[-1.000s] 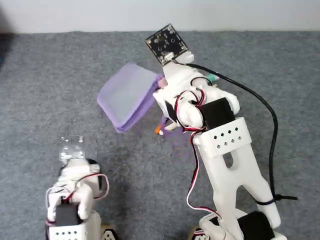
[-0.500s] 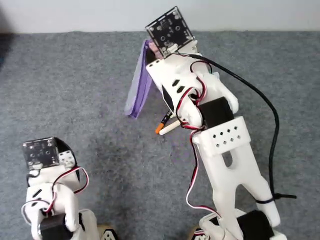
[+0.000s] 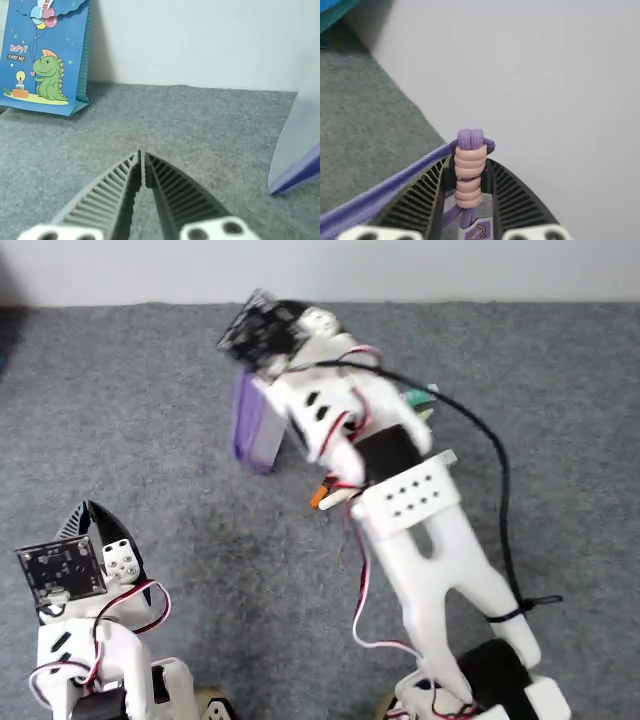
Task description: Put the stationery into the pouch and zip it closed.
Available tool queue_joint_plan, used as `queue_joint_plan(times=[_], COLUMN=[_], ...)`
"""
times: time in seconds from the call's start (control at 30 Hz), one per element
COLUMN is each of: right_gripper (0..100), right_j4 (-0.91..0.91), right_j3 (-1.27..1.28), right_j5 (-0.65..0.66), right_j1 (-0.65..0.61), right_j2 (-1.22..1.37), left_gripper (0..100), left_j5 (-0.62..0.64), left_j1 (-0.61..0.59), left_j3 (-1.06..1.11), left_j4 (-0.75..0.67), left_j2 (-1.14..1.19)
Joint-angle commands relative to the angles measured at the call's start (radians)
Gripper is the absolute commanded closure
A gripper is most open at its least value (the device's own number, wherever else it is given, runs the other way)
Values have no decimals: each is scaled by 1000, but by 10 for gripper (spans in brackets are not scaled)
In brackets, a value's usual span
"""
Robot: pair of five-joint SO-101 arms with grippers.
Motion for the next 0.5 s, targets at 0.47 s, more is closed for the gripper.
queue_joint_plan(times=[0.47], right_gripper=[991], right_j4=[644], right_j3=[-40], right_j5=[-374], right_j1=[-213], right_j2=[-183], left_gripper=[788], left_j5=[25], left_j1=[-144], left_j3=[-255], left_j4=[238], left_j2=[-11])
